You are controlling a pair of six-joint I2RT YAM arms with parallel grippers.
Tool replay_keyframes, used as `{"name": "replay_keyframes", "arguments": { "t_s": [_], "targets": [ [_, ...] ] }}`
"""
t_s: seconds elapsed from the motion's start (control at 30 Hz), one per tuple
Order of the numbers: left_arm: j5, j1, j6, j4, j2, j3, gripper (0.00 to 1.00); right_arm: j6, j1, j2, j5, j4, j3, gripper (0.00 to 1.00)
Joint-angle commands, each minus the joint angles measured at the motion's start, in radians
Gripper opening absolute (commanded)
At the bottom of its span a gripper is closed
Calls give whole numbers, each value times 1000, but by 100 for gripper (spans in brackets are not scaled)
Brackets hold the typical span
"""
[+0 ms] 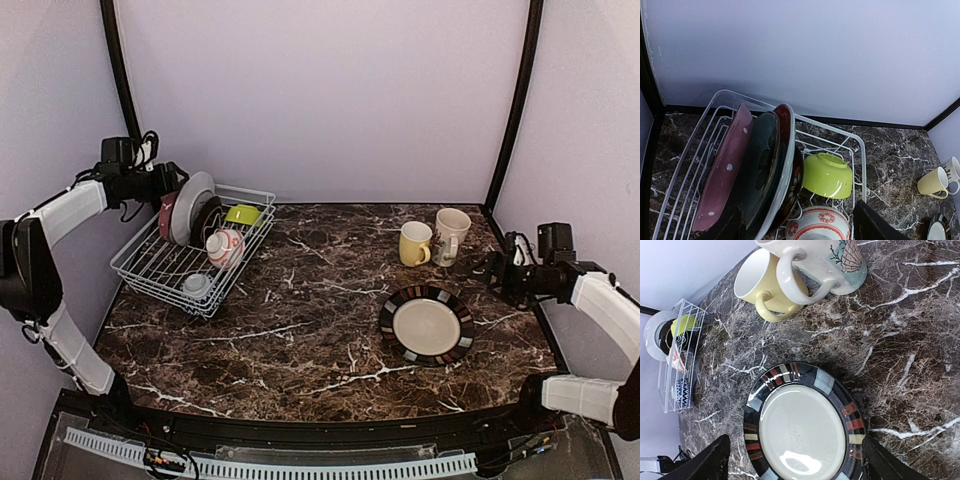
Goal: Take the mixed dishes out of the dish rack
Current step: Grab the plate from the dish rack.
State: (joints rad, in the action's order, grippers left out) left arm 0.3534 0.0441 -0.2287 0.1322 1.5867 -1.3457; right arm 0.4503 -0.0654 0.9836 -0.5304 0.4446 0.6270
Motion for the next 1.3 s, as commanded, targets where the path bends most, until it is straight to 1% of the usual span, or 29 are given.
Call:
{"name": "replay_keyframes", "arguments": {
  "t_s": [0.0, 0.03, 0.07, 0.1, 0.13, 0.17, 0.2, 0.23, 0.27, 0.37, 0.43, 0.47, 0.5, 0.57, 0.6, 0.63, 0.73, 0.8, 0.97, 1.13, 1.27],
  "targets": [
    [40, 3, -25, 178, 94, -151, 71, -56, 7, -69, -24, 41, 29, 90],
    [50, 3, -26, 185, 130, -168, 69, -60, 7, -82, -31, 41, 32, 91],
    [76, 3, -27, 191, 160, -199, 64, -61, 9, -92, -39, 41, 36, 92],
    [97, 4, -27, 192, 173, -211, 61, -61, 9, -100, -50, 41, 43, 92],
    [102, 4, -20, 195, 198, -233, 57, -62, 10, -106, -57, 43, 58, 92],
    [104, 4, -10, 205, 208, -253, 54, -65, 11, -106, -63, 46, 72, 92],
    [103, 4, -5, 210, 227, -261, 49, -68, 13, -105, -67, 51, 87, 92],
    [108, 4, 5, 216, 236, -276, 47, -69, 15, -102, -69, 58, 103, 92],
    [114, 5, 10, 216, 249, -280, 41, -69, 17, -99, -69, 60, 117, 92],
    [146, 4, 28, 208, 269, -287, 32, -53, 37, -92, -72, 46, 142, 92],
    [161, 4, 38, 209, 285, -287, 27, -37, 56, -82, -69, 29, 151, 92],
    [176, 3, 41, 208, 289, -287, 26, -31, 59, -76, -64, 23, 154, 92],
    [181, 3, 46, 211, 296, -290, 25, -24, 92, -66, -58, 15, 156, 92],
    [179, 4, 52, 219, 306, -296, 24, -15, 117, -44, -49, -3, 161, 92],
    [182, 4, 59, 224, 310, -301, 25, -11, 126, -33, -45, -11, 164, 92],
    [186, 4, 64, 227, 321, -304, 28, -8, 134, -21, -43, -20, 167, 92],
    [192, 4, 78, 249, 336, -320, 30, 1, 157, 6, -40, -38, 179, 92],
    [191, 4, 89, 250, 338, -325, 28, 3, 171, 21, -34, -43, 188, 92],
    [178, 4, 109, 256, 340, -331, 17, 5, 196, 43, -21, -49, 203, 91],
    [193, 5, 123, 268, 320, -349, 7, 11, 206, 42, -12, -47, 210, 91],
    [221, 4, 112, 261, 291, -347, 2, 9, 208, 33, 0, -39, 219, 92]
  ]
}}
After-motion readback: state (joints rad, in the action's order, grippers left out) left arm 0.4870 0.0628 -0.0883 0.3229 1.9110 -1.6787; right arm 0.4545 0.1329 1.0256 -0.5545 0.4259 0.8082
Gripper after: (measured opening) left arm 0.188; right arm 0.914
